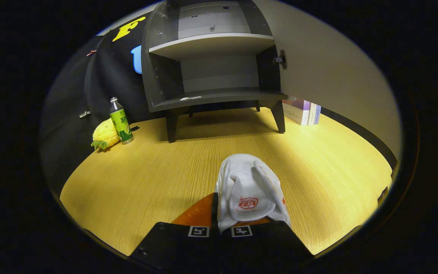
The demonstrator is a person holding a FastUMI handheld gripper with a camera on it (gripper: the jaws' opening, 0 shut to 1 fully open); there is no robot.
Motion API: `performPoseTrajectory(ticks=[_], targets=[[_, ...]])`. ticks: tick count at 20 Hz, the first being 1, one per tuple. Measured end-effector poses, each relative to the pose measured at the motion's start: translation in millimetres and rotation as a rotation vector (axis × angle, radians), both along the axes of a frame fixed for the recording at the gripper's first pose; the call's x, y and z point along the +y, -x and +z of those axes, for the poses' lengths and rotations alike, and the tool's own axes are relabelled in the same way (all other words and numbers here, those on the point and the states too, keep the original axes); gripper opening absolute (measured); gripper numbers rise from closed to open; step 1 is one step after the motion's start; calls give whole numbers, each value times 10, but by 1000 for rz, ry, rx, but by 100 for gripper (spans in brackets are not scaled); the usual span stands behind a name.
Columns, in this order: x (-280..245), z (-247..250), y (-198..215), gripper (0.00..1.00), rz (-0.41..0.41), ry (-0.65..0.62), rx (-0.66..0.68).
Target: Open the shoe cabinet door, grab the shoes and put them into the shoe cabinet, then close the shoe cabinet door.
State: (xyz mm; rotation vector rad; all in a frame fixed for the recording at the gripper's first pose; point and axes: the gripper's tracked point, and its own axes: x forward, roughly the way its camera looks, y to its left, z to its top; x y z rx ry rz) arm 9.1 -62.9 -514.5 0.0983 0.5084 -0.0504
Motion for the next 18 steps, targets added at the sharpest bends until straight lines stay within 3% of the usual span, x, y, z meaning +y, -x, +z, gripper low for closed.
performPoseTrajectory(ticks=[4,11,15,18], targets=[[-19,370,46,6,44,3,0],[112,1630,59,6,109,-2,-83],[191,2413,16,6,105,-46,-130],[141,2974,-88,6,93,-9,-158]])
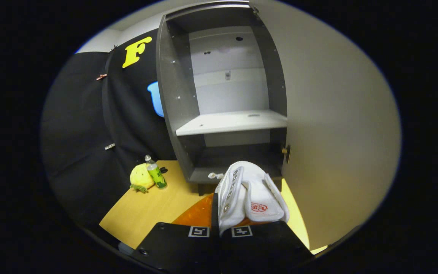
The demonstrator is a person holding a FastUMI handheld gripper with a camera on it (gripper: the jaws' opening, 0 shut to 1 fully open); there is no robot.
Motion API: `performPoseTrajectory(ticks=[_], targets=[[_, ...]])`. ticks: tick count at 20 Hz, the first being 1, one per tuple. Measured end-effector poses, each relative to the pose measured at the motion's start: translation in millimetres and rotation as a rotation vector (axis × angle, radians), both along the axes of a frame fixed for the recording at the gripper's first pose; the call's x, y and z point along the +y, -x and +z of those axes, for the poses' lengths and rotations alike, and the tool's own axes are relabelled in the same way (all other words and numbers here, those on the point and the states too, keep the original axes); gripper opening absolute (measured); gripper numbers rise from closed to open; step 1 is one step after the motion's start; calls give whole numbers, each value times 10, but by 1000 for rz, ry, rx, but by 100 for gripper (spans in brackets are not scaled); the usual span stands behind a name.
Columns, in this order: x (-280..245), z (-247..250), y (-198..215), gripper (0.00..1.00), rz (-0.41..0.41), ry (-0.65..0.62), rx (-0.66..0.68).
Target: Open the shoe cabinet door, grab the shoes and put them into the shoe cabinet, then close the shoe cabinet door.
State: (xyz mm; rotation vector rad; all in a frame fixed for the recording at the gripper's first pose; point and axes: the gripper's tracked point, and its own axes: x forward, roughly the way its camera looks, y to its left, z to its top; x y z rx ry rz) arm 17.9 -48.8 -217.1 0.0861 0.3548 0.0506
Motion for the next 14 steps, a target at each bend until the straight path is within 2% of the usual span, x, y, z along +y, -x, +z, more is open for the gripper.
performPoseTrajectory(ticks=[3,7,14], targets=[[-6,462,-228,6,-4,-1,-2],[-42,975,-800,6,-5,26,-45],[-13,1245,-1960,6,-9,36,-40]])
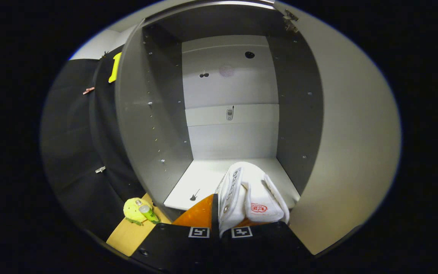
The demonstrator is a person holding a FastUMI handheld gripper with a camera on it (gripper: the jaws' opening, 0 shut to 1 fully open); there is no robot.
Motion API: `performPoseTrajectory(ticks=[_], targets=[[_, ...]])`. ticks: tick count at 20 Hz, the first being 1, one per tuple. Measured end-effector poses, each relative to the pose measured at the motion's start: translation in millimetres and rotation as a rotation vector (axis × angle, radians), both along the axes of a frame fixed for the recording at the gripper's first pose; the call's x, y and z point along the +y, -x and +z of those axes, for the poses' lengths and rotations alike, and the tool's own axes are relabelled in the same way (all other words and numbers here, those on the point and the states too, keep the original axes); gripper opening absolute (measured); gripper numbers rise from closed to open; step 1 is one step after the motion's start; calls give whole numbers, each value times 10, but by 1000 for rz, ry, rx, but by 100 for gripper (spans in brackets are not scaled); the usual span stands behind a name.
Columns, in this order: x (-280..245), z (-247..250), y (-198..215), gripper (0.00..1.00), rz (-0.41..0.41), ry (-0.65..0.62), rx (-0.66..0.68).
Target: Open the shoe cabinet door, grab the shoes and put them into the shoe cabinet, then close the shoe cabinet door.
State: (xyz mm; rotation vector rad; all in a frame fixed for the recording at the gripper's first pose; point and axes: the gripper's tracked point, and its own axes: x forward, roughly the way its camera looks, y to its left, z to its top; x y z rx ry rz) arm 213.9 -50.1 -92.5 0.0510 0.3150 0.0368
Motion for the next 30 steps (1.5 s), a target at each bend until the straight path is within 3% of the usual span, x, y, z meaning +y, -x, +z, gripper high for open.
performPoseTrajectory(ticks=[5,13,18,24,27,28,30], targets=[[80,-112,-808,6,-3,28,-3],[-36,-579,-1783,6,-33,181,43],[-59,-939,-1931,6,-14,301,131],[40,-1073,-1943,6,-43,318,166],[73,-1054,-1893,9,-60,255,172],[70,-1048,-1840,15,-62,232,183],[84,-1014,-1754,18,-56,181,184]])
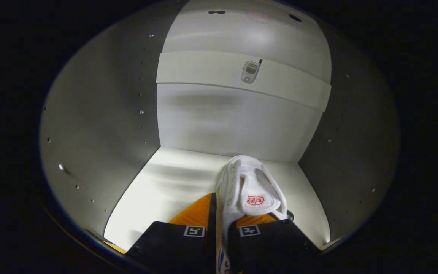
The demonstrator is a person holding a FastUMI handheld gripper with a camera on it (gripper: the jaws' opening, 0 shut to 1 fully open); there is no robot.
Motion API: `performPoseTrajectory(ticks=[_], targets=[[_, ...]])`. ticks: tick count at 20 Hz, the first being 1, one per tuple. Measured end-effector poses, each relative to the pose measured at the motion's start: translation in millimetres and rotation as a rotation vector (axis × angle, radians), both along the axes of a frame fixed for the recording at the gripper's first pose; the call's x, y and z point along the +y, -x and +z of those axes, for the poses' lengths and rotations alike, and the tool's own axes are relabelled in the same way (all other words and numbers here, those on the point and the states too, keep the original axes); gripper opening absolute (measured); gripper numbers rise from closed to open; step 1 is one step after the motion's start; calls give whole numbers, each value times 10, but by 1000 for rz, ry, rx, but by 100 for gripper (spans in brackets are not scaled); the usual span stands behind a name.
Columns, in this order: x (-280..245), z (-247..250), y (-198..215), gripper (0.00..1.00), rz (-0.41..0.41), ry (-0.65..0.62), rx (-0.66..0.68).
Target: Open the shoe cabinet door, grab the shoes and put them into the shoe cabinet, then close the shoe cabinet door.
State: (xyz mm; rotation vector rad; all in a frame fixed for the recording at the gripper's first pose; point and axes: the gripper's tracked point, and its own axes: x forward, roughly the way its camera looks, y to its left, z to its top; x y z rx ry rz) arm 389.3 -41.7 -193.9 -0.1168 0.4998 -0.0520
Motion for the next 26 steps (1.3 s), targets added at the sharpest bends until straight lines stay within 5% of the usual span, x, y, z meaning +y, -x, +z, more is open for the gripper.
performPoseTrajectory(ticks=[9,12,18,26], targets=[[145,377,718,70,63,-123,-53],[112,560,935,100,60,-132,-80],[186,1273,1574,98,49,-216,-221],[183,1897,2738,98,51,-122,-394]])
